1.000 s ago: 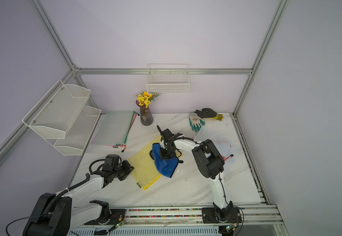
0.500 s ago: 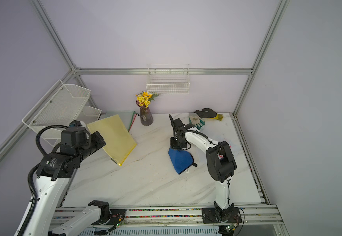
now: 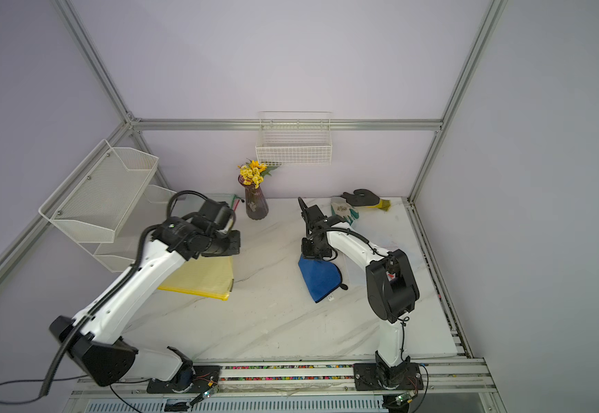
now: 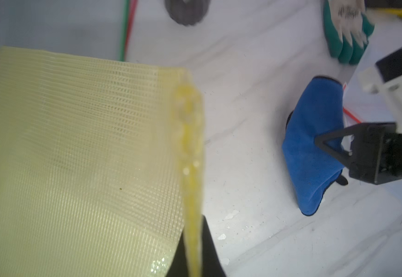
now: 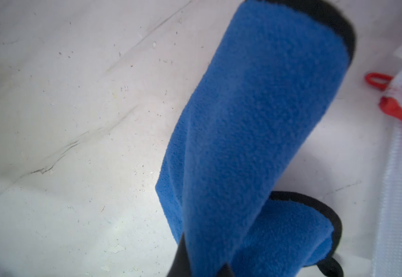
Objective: Wipe the document bag
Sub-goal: Adjust the document bag at the center of the board.
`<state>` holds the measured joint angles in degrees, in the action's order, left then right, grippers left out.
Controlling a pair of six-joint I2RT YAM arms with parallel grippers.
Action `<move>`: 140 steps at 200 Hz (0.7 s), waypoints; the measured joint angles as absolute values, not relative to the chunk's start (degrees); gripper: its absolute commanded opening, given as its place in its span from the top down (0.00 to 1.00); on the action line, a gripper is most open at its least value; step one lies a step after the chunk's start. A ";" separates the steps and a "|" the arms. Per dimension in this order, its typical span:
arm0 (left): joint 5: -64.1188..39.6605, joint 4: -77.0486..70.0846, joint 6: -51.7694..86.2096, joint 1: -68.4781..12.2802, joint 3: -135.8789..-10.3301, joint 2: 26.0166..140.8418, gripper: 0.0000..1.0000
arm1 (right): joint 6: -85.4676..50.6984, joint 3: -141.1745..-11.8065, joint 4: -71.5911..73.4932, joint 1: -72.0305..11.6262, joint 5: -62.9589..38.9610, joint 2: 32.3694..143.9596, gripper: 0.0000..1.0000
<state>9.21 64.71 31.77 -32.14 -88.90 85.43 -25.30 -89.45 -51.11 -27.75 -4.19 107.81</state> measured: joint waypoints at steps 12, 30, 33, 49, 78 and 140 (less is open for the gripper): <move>4.58 59.72 32.38 -34.37 -85.08 90.24 1.00 | -25.30 -89.45 -51.09 -27.75 -3.07 105.47 1.00; -2.11 52.40 34.54 -36.12 -79.61 95.39 1.00 | -25.28 -89.78 -51.27 -27.73 -1.54 101.78 1.00; -3.07 51.57 34.94 -36.25 -79.11 96.07 1.00 | -25.28 -89.86 -51.33 -27.75 -1.32 101.43 1.00; -7.97 47.07 36.56 -36.88 -78.00 100.60 1.00 | -25.21 -90.74 -51.90 -27.73 -0.58 99.33 1.00; -15.64 38.94 39.00 -37.85 -78.91 108.22 1.00 | -24.97 -91.18 -52.71 -27.75 0.01 98.24 1.00; -23.42 32.27 41.15 -39.03 -80.29 112.57 0.24 | -23.73 -91.24 -54.08 -27.75 -1.08 98.24 1.00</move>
